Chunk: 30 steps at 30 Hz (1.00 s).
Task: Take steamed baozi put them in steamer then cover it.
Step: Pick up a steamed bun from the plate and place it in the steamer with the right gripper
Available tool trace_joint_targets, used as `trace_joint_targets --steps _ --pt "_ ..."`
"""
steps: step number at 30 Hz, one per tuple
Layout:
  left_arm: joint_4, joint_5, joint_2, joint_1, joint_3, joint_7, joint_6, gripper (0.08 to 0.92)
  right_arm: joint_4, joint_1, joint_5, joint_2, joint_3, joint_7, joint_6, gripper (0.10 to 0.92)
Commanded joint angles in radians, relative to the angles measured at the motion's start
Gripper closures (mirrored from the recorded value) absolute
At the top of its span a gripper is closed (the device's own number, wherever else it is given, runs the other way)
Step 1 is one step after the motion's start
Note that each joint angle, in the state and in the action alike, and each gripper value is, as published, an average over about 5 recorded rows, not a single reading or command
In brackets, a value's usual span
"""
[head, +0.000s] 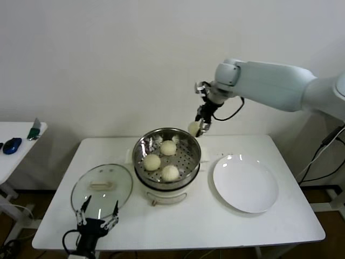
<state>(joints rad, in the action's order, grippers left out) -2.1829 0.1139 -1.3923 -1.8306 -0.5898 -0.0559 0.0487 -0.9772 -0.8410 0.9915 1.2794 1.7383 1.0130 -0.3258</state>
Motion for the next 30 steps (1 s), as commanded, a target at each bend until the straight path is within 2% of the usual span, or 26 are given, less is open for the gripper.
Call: trace_joint_targets --steps 1,12,24,27,30 --pt "-0.003 0.007 -0.002 0.023 0.005 -0.016 0.024 0.177 -0.012 0.03 0.115 0.175 0.081 -0.081 -0.064 0.347" --pt "0.013 -0.013 0.009 0.025 -0.003 -0.018 0.023 0.177 -0.013 0.131 0.005 0.177 0.103 -0.084 -0.063 0.347" --pt "0.024 -0.029 0.016 0.039 -0.014 -0.017 0.027 0.177 0.001 0.17 -0.045 0.165 0.096 -0.096 -0.06 0.343" --pt "0.024 -0.029 0.016 0.043 -0.014 -0.017 0.029 0.177 0.0 0.171 -0.054 0.162 0.091 -0.099 -0.062 0.324" --pt "0.022 -0.03 0.017 0.043 -0.014 -0.017 0.031 0.177 -0.001 0.17 -0.057 0.157 0.078 -0.097 -0.063 0.267"
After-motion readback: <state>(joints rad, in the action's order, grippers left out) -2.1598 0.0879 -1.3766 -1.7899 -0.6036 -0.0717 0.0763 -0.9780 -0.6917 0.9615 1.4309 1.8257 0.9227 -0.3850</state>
